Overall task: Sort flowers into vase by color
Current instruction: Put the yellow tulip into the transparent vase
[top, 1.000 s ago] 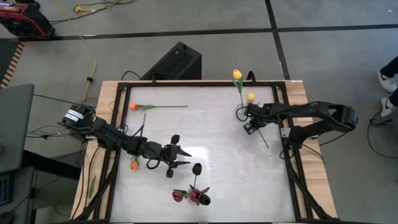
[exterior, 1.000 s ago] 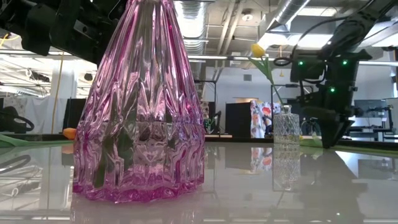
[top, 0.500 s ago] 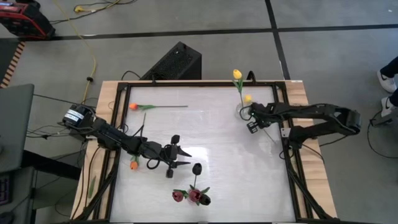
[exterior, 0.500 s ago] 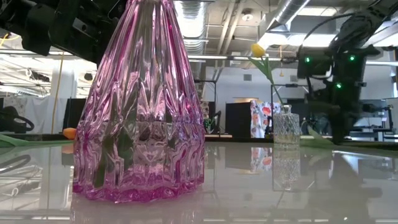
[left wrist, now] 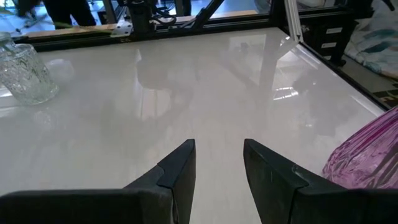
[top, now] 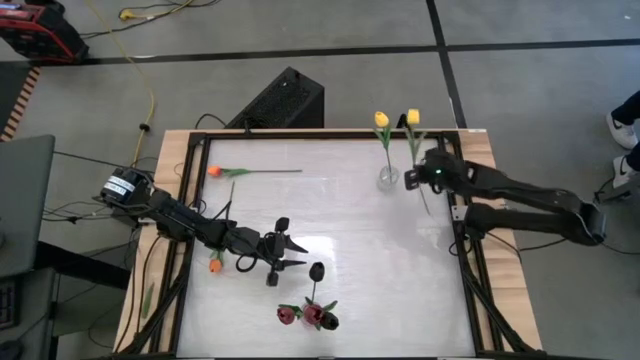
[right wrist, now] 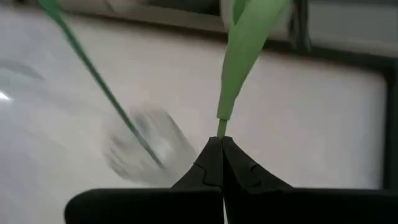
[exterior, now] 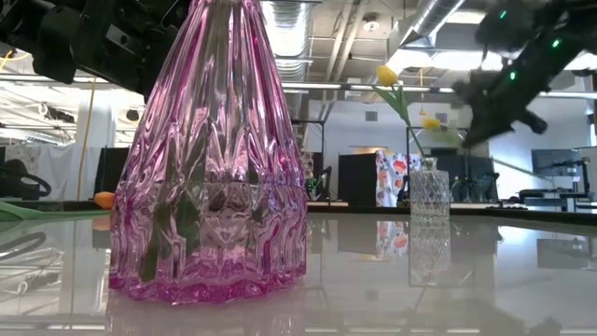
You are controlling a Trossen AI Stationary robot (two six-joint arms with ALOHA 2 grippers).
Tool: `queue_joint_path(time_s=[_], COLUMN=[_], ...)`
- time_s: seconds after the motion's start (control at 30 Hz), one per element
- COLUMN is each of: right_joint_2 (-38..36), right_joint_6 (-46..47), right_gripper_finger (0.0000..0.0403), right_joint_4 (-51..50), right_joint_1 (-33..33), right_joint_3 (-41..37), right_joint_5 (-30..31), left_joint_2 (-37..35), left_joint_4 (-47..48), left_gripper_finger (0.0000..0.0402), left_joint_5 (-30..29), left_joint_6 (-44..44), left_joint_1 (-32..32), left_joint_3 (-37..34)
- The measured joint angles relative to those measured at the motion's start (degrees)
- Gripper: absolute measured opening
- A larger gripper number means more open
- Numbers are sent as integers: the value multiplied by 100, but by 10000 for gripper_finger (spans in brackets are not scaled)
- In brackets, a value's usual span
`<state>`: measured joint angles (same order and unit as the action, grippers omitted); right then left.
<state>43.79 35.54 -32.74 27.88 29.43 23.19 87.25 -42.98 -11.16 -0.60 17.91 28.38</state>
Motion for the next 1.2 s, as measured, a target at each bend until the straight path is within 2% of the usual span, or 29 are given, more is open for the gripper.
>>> queue_joint_path(time_s=[0.13,0.27,0.43,0.57,0.77,0.97,1.2], right_joint_2=[-734,-1243,-1219,-902,-553,-293,124], right_joint_6=[-384,-759,-1234,-1507,-1602,-1678,-1959], right_gripper_finger=[15,16,16,16,17,17,18], right_joint_4=[829,2063,4182,5329,5761,6644,6800], right_joint_1=[-33,-201,-467,-535,-373,-330,-330], right_joint_3=[4,9,-315,-687,-884,-1179,-1202], right_joint_5=[-6,-5,-5,127,292,564,946], left_joint_2=[-1,-1,-1,-1,-1,-1,-1], left_joint_4=[0,2,-3,-4,-4,-2,-2], left_gripper_finger=[125,125,125,125,125,125,125], left_joint_5=[0,33,33,33,35,70,87], left_joint_6=[4,9,11,-6,-79,-64,-55], left_joint_1=[0,0,-2,-2,-2,-2,-2], left_joint_3=[0,0,0,0,0,0,0])
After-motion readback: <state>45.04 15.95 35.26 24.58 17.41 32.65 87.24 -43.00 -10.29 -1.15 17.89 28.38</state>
